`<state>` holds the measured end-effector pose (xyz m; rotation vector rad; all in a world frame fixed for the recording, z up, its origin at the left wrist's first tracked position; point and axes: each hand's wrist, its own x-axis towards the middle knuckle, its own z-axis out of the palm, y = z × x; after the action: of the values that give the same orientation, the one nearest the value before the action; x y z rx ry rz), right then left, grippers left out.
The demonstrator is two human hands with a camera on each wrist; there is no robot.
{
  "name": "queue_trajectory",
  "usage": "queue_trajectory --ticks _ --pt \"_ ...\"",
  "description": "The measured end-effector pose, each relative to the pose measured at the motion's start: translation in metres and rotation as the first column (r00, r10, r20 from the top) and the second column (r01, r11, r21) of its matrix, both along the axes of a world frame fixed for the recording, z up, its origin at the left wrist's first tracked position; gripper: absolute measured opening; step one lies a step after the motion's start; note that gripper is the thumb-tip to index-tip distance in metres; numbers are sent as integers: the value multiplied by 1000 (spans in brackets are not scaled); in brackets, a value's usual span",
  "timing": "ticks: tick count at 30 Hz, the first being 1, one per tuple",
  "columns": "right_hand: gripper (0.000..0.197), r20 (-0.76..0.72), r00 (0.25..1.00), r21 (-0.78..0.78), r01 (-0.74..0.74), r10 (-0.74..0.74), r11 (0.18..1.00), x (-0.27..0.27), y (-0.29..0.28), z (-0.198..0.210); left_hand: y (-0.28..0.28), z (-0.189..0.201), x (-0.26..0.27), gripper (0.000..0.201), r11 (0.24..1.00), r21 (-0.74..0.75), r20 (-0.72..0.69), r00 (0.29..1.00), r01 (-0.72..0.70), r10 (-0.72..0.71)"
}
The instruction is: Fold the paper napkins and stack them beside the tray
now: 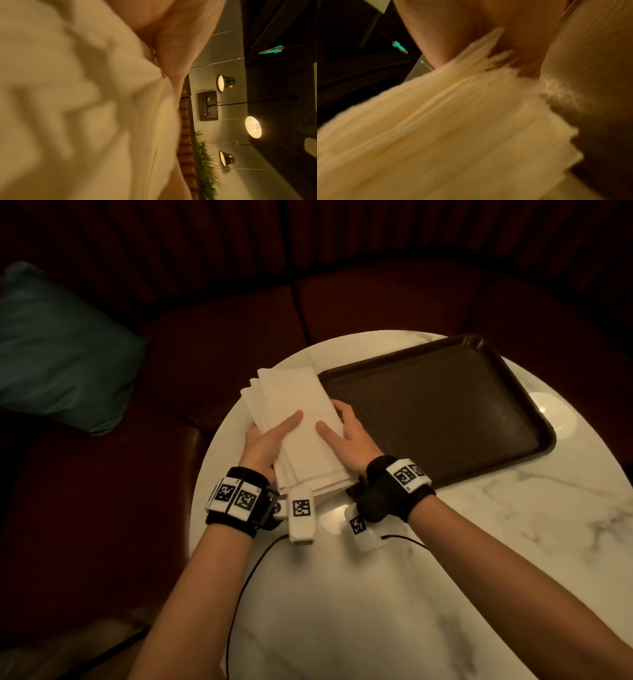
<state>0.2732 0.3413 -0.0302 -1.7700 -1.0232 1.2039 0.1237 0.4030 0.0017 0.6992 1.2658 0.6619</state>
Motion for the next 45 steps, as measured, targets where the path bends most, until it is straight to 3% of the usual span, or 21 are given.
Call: queue_trajectory --ticks 2,5,12,15,19,22,25,28,31,37,41,45 --pt "62 -74 996 16 43 -42 999 17 -6 11 -2 1 19 60 1000 15 76 997 20 -21" --pt "55 -81 992 38 95 -92 995 45 -12 20 -8 -2 50 49 992 111 95 993 59 -70" --pt "55 91 988 77 115 -122 990 83 -23 9 -32 -21 102 86 950 307 -83 996 51 -27" --pt "63 106 988 33 113 -115 993 89 -28 -2 -40 -32 109 88 927 356 -136 988 114 -69" --pt "70 358 933 -97 83 -43 992 95 -35 -17 -47 -46 111 83 875 415 -339 935 249 -106" --pt "65 194 966 -84 190 -171 978 106 -34 -14 -44 -46 114 68 864 471 -335 942 178 -11" --pt "59 -22 961 -92 272 -276 958 115 -31 -10 -40 -47 115 58 918 395 -202 979 44 40" --pt "56 -146 948 -106 269 -282 957 112 -30 -8 -42 -51 118 57 944 330 -103 994 8 27" --pt "56 -197 957 -117 194 -214 974 106 -32 -5 -46 -51 122 54 949 310 -42 998 49 -38" --pt "55 -199 960 -94 183 -199 979 104 -40 -5 -38 -58 119 61 927 343 -123 986 151 -115" --pt "61 -199 956 -94 201 -217 975 98 -37 -12 -35 -60 121 56 924 352 -138 985 148 -106" --pt "58 -214 957 -81 181 -194 980 98 -33 -14 -38 -66 119 65 896 365 -221 959 251 -179"
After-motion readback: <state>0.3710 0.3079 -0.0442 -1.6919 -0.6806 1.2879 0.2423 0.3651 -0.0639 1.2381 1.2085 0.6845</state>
